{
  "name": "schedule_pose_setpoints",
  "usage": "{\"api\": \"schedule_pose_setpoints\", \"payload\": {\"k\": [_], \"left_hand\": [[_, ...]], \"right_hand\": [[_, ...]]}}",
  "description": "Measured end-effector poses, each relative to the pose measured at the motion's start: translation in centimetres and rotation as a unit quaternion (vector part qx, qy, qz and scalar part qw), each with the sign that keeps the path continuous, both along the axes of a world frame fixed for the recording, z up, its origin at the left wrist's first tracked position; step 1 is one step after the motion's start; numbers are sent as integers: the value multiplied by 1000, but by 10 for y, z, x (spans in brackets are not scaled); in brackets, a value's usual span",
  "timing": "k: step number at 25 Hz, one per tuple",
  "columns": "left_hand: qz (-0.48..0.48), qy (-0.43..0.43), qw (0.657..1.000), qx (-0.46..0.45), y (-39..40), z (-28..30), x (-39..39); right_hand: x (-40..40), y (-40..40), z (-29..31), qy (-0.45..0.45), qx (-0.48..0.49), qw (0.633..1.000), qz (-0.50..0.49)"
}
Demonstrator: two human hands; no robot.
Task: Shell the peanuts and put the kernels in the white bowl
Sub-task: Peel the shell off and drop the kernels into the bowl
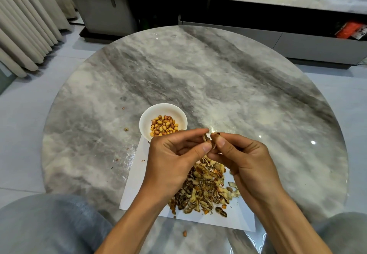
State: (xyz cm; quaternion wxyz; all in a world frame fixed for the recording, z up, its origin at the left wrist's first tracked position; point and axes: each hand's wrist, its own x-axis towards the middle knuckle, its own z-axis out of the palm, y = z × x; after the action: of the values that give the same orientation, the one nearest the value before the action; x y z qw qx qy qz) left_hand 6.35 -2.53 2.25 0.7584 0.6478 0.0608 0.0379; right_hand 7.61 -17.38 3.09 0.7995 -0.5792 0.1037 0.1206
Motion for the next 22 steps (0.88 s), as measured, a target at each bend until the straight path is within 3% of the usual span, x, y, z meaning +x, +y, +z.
{"api": "schedule_pose_setpoints", "payload": {"k": [4,7,9,11,12,13,15,18,20,22], "left_hand": [[29,106,987,-119,-6,-3,-1],[41,192,944,-267,-9,-4,1],[38,217,915,-338,-9,-5,3],[30,228,900,-370,-8,-6,3],[27,233,898,-372,-9,-7,3],[25,240,899,-365,-8,-9,3],[20,255,905,-339,-8,-11,4],[12,280,906,-317,-7,-13,4],[24,302,898,-320,-7,-16,3],[38,316,891,-324,-8,-18,2]], "right_hand": [[0,2,-2,0,9,1000,2],[-1,5,-8,-110,-157,981,17],[-2,6,-15,-248,-300,920,37],[-3,8,-21,-381,-413,825,65],[-3,9,-24,-418,-450,787,63],[-4,9,-25,-426,-464,775,54],[-4,11,-21,-371,-427,824,40],[-2,8,-16,-189,-320,928,17],[2,3,-20,-103,-317,943,-23],[3,0,-23,-79,-357,930,-46]]}}
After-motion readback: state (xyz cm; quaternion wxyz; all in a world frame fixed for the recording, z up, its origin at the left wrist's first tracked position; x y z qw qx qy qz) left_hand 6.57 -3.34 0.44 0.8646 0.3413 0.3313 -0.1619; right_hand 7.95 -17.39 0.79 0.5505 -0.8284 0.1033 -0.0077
